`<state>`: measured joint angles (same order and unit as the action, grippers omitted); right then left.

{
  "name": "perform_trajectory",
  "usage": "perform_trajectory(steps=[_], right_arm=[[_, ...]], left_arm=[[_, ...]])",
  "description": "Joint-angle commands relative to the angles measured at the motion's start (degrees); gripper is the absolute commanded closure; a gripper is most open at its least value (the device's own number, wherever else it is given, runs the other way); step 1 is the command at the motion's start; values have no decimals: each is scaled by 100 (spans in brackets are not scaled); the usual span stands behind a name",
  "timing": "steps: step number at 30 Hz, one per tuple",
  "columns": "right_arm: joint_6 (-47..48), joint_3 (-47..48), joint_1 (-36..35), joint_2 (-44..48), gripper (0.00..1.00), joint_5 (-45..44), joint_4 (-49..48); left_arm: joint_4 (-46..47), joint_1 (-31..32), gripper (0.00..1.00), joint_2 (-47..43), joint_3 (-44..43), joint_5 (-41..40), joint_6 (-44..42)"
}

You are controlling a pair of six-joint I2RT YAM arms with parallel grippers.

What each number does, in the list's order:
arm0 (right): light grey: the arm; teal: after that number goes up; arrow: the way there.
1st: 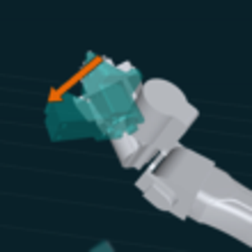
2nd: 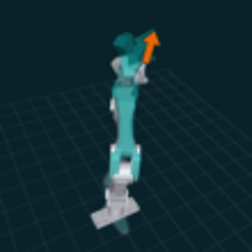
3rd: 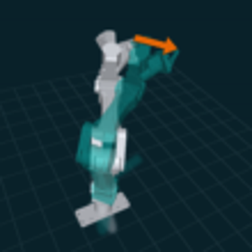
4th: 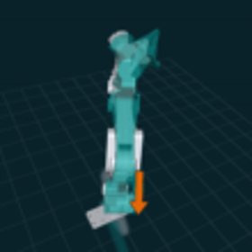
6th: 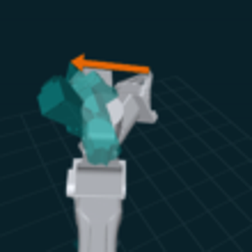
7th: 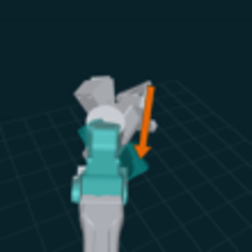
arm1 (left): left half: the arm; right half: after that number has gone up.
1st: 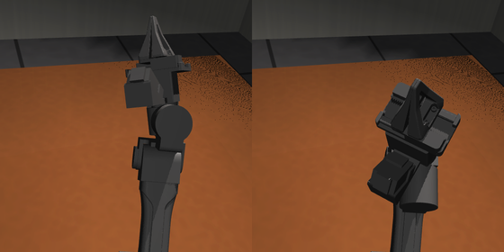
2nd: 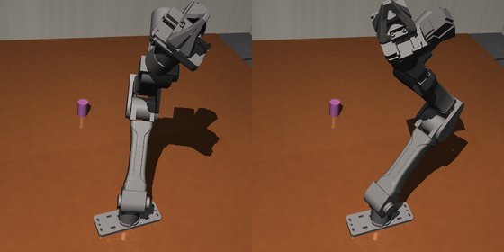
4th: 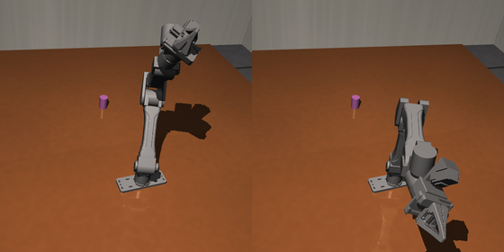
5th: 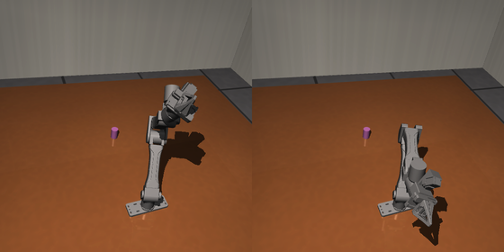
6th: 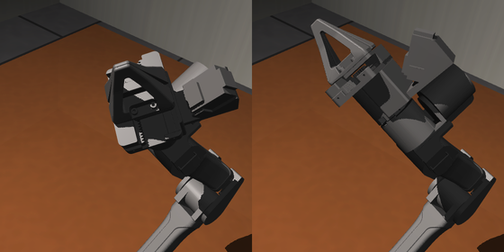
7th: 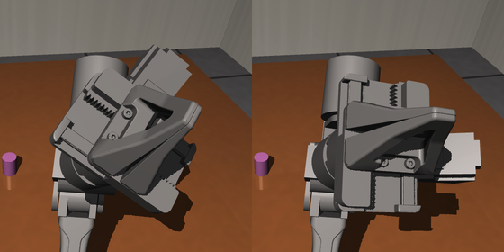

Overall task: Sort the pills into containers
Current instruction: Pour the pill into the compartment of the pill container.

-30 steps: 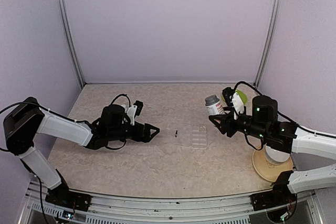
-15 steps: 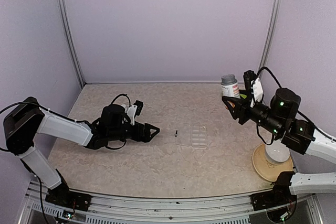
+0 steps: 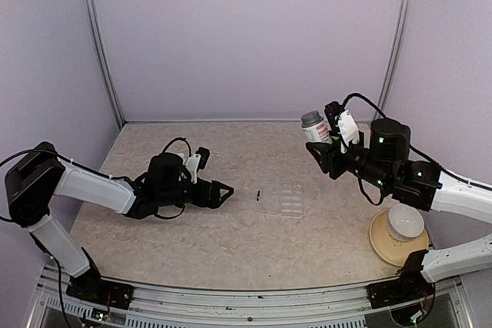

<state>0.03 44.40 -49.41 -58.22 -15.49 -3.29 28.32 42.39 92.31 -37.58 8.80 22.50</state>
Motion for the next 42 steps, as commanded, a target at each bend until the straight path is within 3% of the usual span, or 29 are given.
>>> perform_trajectory(steps=[1,18,42], right_arm=[[-374,367,463,-564,85,696,1328],[-284,1068,612,-2104,83,1759,3835],[-56,978,898,-2697,84,2120,4099]], left_arm=[[100,-28,1,-12,32,48,-22],[74,-29,1,-110,49,35,-37],[78,-38,1,-95,41,36,-35]])
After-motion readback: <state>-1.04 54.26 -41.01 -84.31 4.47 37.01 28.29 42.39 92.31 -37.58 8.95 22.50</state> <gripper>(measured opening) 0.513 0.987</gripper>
